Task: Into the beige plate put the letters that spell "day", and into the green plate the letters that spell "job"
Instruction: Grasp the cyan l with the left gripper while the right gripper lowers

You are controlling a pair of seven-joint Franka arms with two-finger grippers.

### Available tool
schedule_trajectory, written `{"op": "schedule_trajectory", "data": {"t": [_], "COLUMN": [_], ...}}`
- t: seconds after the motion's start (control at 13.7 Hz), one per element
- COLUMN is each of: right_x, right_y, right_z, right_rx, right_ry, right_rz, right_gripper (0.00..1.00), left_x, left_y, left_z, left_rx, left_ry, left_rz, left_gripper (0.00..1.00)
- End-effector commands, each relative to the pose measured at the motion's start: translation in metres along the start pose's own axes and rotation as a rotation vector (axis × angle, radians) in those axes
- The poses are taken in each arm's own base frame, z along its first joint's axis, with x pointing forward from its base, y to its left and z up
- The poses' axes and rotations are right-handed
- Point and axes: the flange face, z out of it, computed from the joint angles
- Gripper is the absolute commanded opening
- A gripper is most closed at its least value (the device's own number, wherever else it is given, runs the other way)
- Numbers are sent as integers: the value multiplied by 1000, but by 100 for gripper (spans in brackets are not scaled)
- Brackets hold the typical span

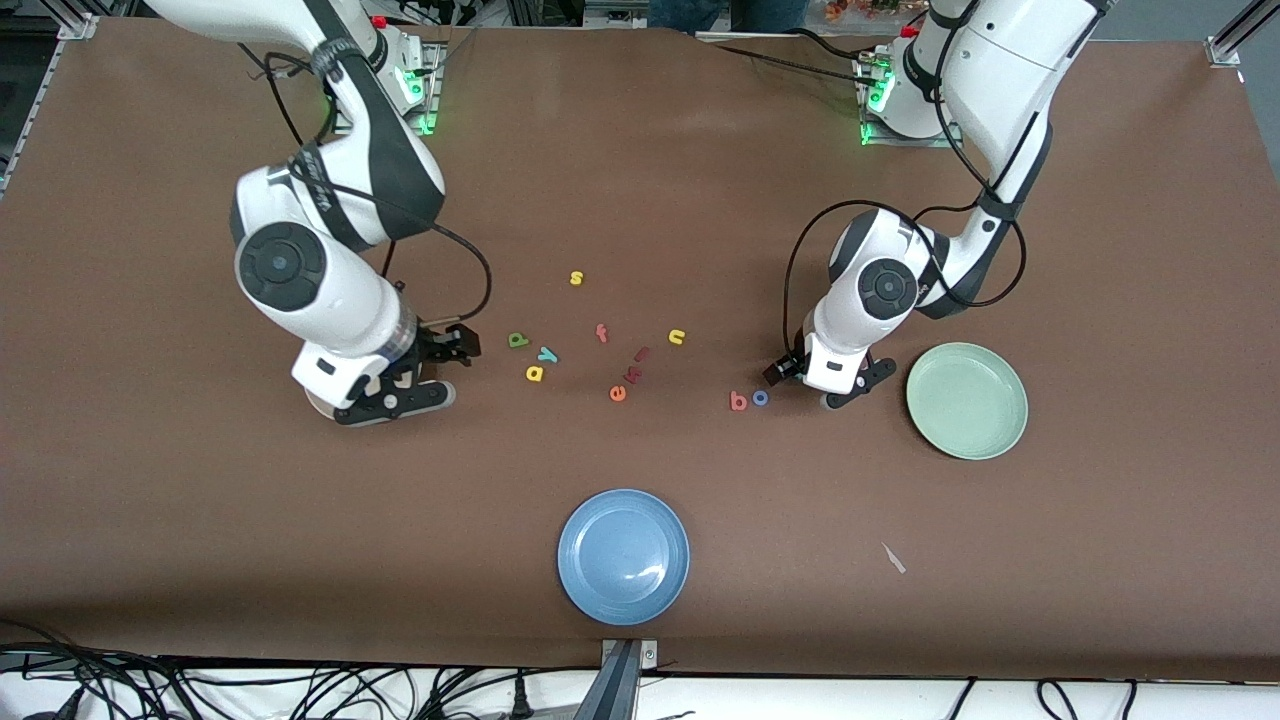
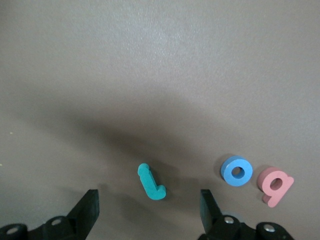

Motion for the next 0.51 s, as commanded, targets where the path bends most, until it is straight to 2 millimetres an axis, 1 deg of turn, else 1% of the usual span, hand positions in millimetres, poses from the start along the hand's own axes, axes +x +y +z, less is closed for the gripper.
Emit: {"op": "schedule_trajectory", "data": {"t": [0.0, 0.22, 0.29, 0.36, 0.44], "right_x": [6, 2, -2, -5, -7], "right_y": [-23, -40, -46, -48, -48], "right_z": [25, 53, 61, 68, 74], "right_rx": [14, 7, 3, 1, -1], "right_ry": [10, -18, -30, -36, -42], "right_rz": [21, 60, 59, 59, 57], "right_gripper": [99, 99, 99, 99, 99], "left_x": [1, 1, 0, 0, 0], "left_y": [-1, -1, -1, -2, -3], "left_z": [-5, -4, -4, -2, 0], "left_rx": [-8, -7, -6, -3, 0], "left_ry": [17, 16, 15, 14, 11], "left_rz": [25, 25, 27, 27, 27], "left_gripper": [89, 89, 89, 87, 81]}}
